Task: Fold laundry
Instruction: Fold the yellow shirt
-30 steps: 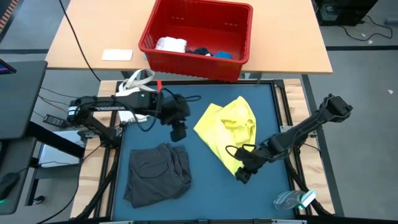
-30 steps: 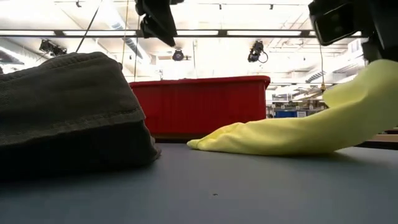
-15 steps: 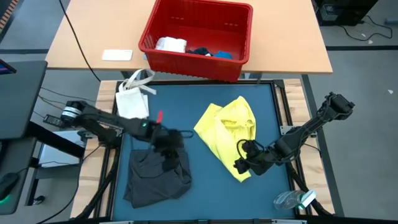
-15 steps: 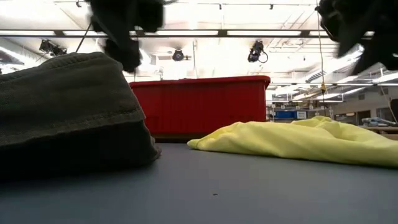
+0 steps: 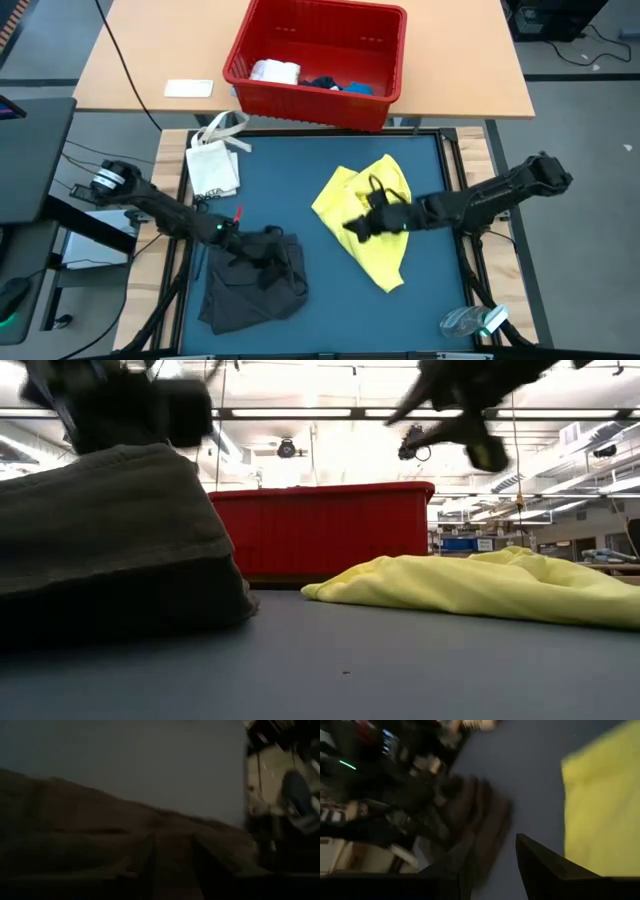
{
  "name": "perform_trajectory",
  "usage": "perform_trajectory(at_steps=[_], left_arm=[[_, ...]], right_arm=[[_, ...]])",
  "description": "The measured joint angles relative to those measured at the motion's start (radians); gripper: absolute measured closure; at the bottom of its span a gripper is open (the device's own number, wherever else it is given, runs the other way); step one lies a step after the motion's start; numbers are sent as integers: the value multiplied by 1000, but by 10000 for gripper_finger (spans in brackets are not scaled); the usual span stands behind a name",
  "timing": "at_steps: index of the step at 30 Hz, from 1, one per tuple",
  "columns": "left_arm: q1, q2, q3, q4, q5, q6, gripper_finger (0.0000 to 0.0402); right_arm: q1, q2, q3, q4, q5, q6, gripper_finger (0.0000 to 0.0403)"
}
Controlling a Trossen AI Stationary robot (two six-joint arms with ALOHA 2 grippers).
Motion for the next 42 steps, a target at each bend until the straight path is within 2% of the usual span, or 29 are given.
perform_trajectory(at_steps=[3, 7, 10, 14, 16, 19, 24, 28, 31, 38, 40, 42], left_arm=[[56, 73, -41, 78, 5, -22, 289], [83, 126, -43, 76, 124, -41, 309], [48, 122, -43, 58, 202, -10, 329], [-1, 79, -43, -84, 260, -17, 352], [-16, 44, -45, -147, 262, -67, 356], [-7, -13, -47, -151, 240, -145, 358], [84, -123, -47, -112, 225, -270, 358], [171, -191, -27, -105, 216, -315, 357], [222, -209, 13, -90, 186, -308, 346], [335, -214, 97, -141, 178, -236, 291], [376, -214, 119, -162, 179, -206, 276], [422, -214, 146, -200, 179, -177, 264]], right_arm=[[-92, 0, 0, 45, -52, -106, 258], [-237, 5, 17, 36, -165, -249, 258], [-330, 12, 46, -12, -256, -363, 258], [-430, 17, 97, -106, -321, -566, 258], [-480, 17, 118, -148, -329, -663, 258], [-567, 19, 144, -208, -359, -777, 258], [-712, 83, 178, -348, -447, -865, 260], [-772, 149, 201, -401, -497, -957, 264], [-790, 187, 218, -446, -499, -1012, 266], [-819, 197, 229, -405, -506, -1095, 269], [-849, 198, 229, -364, -425, -1121, 269], [-896, 198, 229, -302, -294, -1125, 269]])
